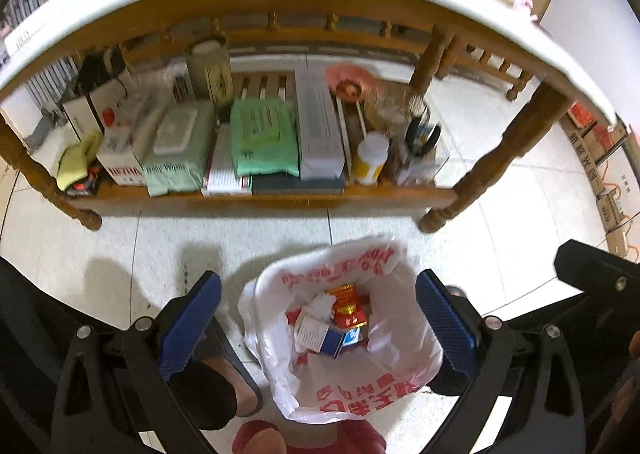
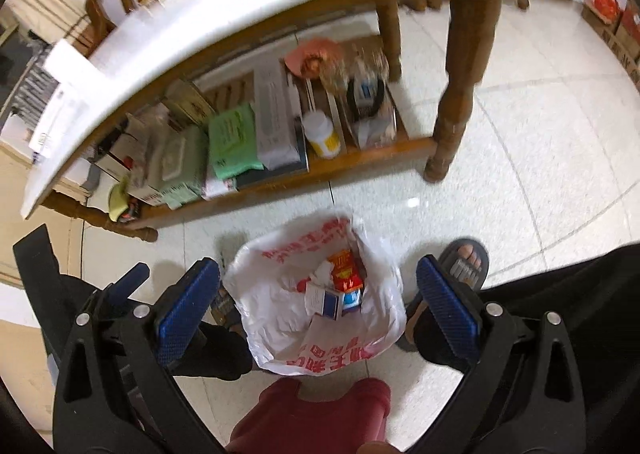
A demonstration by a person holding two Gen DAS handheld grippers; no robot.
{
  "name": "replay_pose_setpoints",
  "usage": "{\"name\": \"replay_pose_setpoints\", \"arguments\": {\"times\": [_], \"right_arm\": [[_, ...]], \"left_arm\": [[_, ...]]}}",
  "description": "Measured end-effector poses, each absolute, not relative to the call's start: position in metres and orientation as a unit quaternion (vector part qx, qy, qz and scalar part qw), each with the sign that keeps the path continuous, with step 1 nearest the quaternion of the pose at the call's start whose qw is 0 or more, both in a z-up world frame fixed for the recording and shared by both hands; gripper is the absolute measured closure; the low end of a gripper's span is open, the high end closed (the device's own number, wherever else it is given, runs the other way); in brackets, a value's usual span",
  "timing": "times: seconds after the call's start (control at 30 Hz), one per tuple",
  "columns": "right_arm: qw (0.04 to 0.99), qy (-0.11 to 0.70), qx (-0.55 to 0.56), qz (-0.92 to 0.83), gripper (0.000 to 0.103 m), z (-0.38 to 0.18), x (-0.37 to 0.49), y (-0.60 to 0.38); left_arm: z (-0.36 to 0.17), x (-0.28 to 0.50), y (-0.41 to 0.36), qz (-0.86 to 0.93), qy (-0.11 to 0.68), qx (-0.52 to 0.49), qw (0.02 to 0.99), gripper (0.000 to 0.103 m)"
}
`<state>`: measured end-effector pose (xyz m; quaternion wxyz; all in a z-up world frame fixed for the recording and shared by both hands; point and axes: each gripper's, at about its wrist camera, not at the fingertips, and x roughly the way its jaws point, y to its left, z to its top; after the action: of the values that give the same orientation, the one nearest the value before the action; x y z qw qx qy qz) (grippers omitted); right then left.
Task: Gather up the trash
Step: 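Open both tools and raise them from the bag toward the table, then reach the left tool to the playing-card box while the right tool reaches the dark water-bead box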
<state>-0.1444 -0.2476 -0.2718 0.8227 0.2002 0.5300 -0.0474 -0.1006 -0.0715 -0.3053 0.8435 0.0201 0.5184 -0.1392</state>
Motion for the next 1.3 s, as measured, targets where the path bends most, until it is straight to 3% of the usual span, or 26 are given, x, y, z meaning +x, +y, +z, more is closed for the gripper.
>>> {"name": "replay_pose_setpoints", "arguments": {"times": [0.43, 0.73, 1.03, 1.3], "right_arm": [[0.885, 0.448, 0.130, -0.010, 0.007, -0.143, -0.117, -0.251], [0.909, 0.401, 0.115, -0.006, 0.007, -0.098, -0.067, -0.239], [0.923, 0.380, 0.055, -0.012, 0.007, -0.104, 0.007, -0.208], [0.910, 0.410, 0.036, -0.045, 0.007, -0.131, 0.091, -0.252]], "left_arm": [[-0.185, -0.068, -0.060, -0.158, 0.442, 0.000, 0.883, 0.008], [-0.126, 0.010, -0.047, -0.115, 0.393, -0.008, 0.912, 0.008], [-0.122, 0.113, -0.046, -0.085, 0.391, -0.008, 0.916, 0.008], [-0.151, 0.192, -0.066, -0.073, 0.416, 0.012, 0.907, 0.008]]}}
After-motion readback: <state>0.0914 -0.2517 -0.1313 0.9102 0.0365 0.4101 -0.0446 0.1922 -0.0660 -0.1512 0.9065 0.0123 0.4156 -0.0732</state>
